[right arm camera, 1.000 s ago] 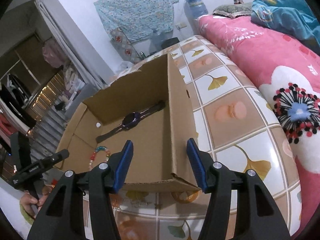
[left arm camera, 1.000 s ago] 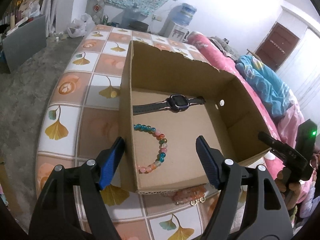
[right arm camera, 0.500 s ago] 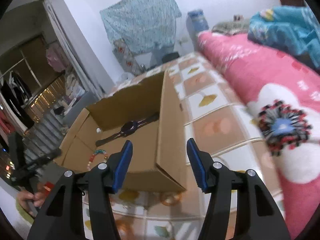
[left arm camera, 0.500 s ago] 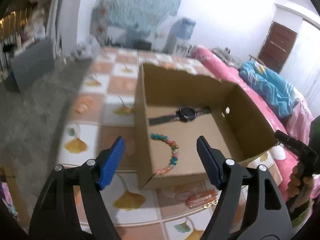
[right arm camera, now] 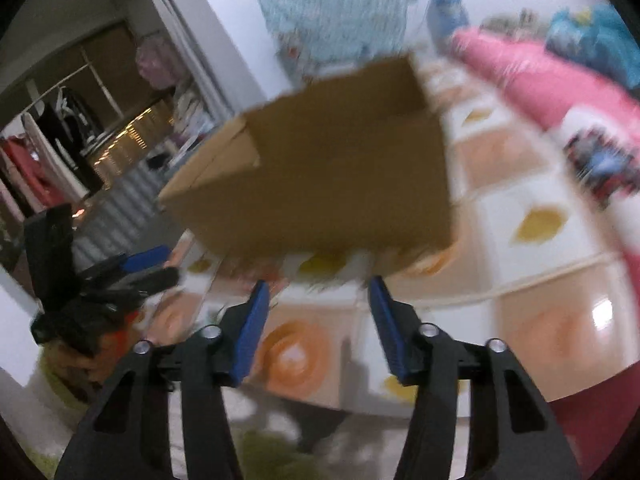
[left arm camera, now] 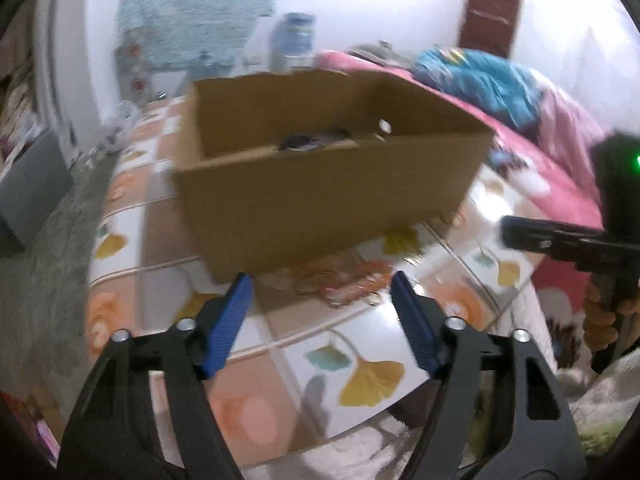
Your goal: Organize jewelry
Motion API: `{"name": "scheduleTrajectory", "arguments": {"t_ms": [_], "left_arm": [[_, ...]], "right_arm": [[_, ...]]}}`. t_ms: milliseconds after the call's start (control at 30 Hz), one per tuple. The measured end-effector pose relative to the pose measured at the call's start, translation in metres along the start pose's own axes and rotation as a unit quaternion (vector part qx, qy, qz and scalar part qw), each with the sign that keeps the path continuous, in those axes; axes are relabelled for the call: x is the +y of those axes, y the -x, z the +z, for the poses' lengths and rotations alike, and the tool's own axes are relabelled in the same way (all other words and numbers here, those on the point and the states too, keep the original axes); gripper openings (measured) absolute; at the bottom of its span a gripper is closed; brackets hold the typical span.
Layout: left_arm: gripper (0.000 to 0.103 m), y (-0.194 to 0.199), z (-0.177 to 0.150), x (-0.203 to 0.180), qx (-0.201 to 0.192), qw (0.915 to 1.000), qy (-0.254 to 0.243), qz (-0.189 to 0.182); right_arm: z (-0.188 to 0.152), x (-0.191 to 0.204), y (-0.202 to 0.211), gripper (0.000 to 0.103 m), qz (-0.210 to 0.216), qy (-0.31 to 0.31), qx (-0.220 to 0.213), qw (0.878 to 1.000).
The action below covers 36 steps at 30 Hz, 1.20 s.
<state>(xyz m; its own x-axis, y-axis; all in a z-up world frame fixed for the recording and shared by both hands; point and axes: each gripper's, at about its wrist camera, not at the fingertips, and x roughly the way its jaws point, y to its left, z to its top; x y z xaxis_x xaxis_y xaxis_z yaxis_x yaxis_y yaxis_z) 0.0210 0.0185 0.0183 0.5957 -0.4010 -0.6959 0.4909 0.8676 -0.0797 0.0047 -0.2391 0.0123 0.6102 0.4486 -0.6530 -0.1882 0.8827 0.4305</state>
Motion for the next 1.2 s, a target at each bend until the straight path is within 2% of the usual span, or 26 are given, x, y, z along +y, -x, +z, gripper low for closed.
{"name": "scheduleTrajectory", "arguments": {"t_ms": [200, 333, 433, 667, 800, 900, 967, 1033, 1200], "left_arm": [[0.036, -0.024, -0.002, -0.028, 0.024, 0.9962, -0.084, 0.007], [0.029, -0.036, 0.002, -0.035, 0.037, 0.9935, -0.108, 0.000], [0.026, -0.043, 0.005, -0.039, 0.047, 0.9914, -0.122, -0.005], [0.026, -0.063, 0.011, -0.050, 0.076, 0.9878, -0.134, -0.024], [0.024, -0.073, 0.011, -0.052, 0.097, 0.9861, -0.134, -0.017], [0.024, -0.075, 0.012, -0.052, 0.099, 0.9865, -0.130, -0.012], [0.020, -0.076, 0.014, -0.052, 0.100, 0.9868, -0.126, -0.012], [0.011, -0.079, 0.014, -0.052, 0.109, 0.9861, -0.124, -0.020], [0.008, -0.077, 0.013, -0.051, 0.107, 0.9860, -0.126, -0.023]], "right_arm": [[-0.007, 0.008, -0.031, 0.039, 0.018, 0.000, 0.037, 0.999], [-0.010, 0.006, -0.041, 0.038, 0.021, 0.000, 0.048, 0.999], [-0.010, 0.001, -0.045, 0.037, 0.024, -0.006, 0.052, 0.998], [-0.015, -0.008, -0.049, 0.037, 0.038, -0.019, 0.054, 0.998], [-0.013, -0.017, -0.049, 0.037, 0.049, -0.023, 0.053, 0.997], [-0.014, -0.021, -0.049, 0.037, 0.056, -0.026, 0.051, 0.997], [-0.016, -0.024, -0.048, 0.037, 0.061, -0.028, 0.050, 0.996], [-0.017, -0.026, -0.047, 0.037, 0.065, -0.031, 0.049, 0.996], [-0.021, -0.032, -0.043, 0.037, 0.068, -0.032, 0.047, 0.996]]}}
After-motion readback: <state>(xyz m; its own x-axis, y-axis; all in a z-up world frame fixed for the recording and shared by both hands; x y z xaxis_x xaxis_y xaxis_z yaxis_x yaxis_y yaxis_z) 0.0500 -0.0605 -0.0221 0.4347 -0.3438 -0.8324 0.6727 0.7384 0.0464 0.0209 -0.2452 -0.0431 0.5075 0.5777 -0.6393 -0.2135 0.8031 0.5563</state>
